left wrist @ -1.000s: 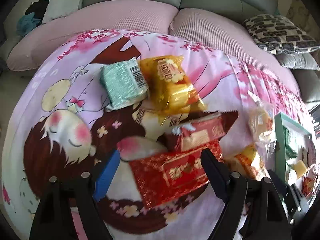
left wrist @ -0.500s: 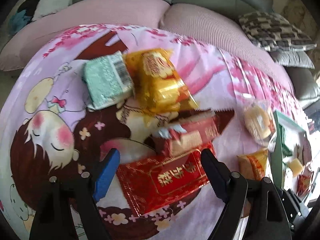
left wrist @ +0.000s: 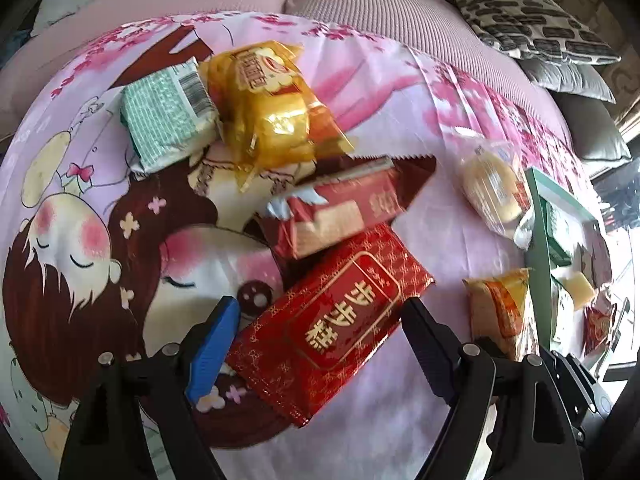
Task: Organize snacks
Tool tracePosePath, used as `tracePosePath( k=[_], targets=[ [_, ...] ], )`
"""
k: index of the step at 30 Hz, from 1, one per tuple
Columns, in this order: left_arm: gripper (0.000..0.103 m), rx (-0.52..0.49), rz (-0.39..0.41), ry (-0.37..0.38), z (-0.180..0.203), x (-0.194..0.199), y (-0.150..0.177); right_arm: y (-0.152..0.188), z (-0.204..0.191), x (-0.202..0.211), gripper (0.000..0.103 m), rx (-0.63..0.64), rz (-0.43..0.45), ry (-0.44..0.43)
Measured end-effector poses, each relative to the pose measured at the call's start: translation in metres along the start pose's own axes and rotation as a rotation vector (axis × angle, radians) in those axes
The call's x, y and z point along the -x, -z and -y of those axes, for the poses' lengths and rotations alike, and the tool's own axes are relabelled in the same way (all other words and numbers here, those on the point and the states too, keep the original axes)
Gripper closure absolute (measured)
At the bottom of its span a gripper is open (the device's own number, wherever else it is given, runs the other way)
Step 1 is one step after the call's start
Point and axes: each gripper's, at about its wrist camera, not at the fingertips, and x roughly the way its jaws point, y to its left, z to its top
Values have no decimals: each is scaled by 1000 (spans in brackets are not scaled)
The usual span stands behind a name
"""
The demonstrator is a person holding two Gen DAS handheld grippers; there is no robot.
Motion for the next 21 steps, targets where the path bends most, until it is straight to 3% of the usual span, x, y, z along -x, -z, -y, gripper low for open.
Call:
tracePosePath(
  k=[13,21],
  targets=[
    [20,-89,-40,-85,42,-22,4,3,1,1,53,3,-16,3],
    [20,-105,8,-123,52,-35,-14,4,1,1,53,5,-18,3]
  ],
)
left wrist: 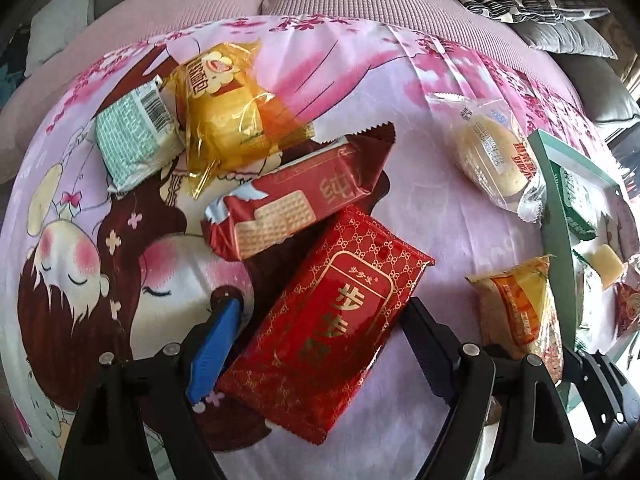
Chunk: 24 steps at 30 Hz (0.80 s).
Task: Organize snacks
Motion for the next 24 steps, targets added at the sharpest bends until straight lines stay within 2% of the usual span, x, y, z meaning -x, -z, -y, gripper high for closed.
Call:
tracePosePath(
  k=[5,11,18,24],
  targets=[
    [20,-1,3,-12,5,-5,-8,0,0,0,53,2,1,1],
    [27,-13,4,-16,3,3,5,-3,-4,-5,53,27,6,21],
    [42,-17,-5,-12,6,14,13,-6,-8,-9,53,40,9,31],
    [50,13,-18,10,11,21,24,-6,-5,-7,53,43,10,30]
  ],
)
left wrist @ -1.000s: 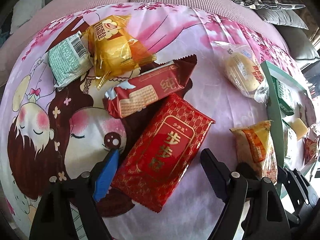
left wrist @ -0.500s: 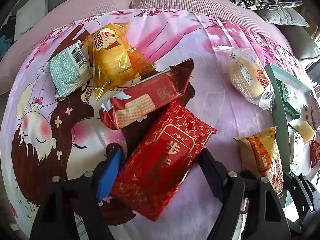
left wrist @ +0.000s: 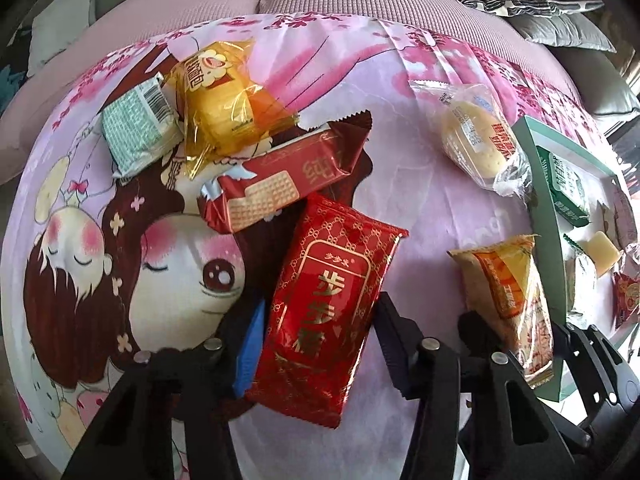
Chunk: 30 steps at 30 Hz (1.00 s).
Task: Organize snacks
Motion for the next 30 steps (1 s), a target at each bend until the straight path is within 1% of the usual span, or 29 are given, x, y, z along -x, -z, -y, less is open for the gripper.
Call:
tracePosePath(
  k=[7,12,13,16,22,30],
  targets=[
    [52,43,-6,16,-6,3,8,0,0,-1,53,4,0,-3],
    [54,68,-5,29,-13,6,10,1,3,3,59,-6,1,-8],
    [54,68,-4,30,-16,9,9,1,4,4,61,-7,2,-11],
    [54,80,7,38,-20,16,8,2,6,8,63,-17,10,-14],
    [55,91,35,64,-32,29,-1,-1,11,28,64,-40,69,-32],
    [56,109,102,82,-39,57,-2,-1,13,56,64,-58,137,-52]
  ],
)
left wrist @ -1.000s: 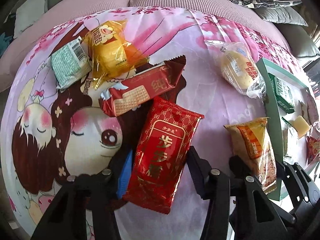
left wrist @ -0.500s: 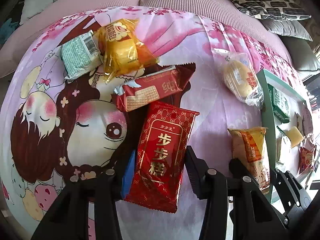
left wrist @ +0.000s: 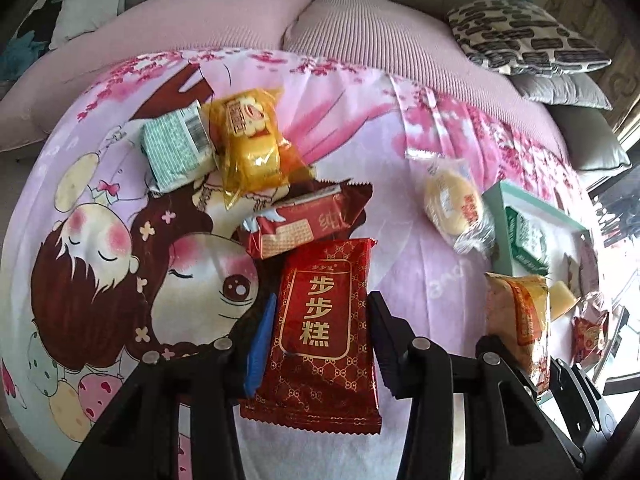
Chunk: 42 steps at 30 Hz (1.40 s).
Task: Organize snacks
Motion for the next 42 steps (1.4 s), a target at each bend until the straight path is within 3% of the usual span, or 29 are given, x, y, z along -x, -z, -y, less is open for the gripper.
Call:
tracePosePath(
  k=[9,23,42],
  targets=[
    [56,4,56,34,-4,30,8,-1,4,9,64,-15,15,-9],
    [56,-42,114,55,19,42,4,-4,18,18,64,-57,39,-11],
    [56,-161,190,82,69,54,4,-17,116,35,64,-251,71,99]
  ],
)
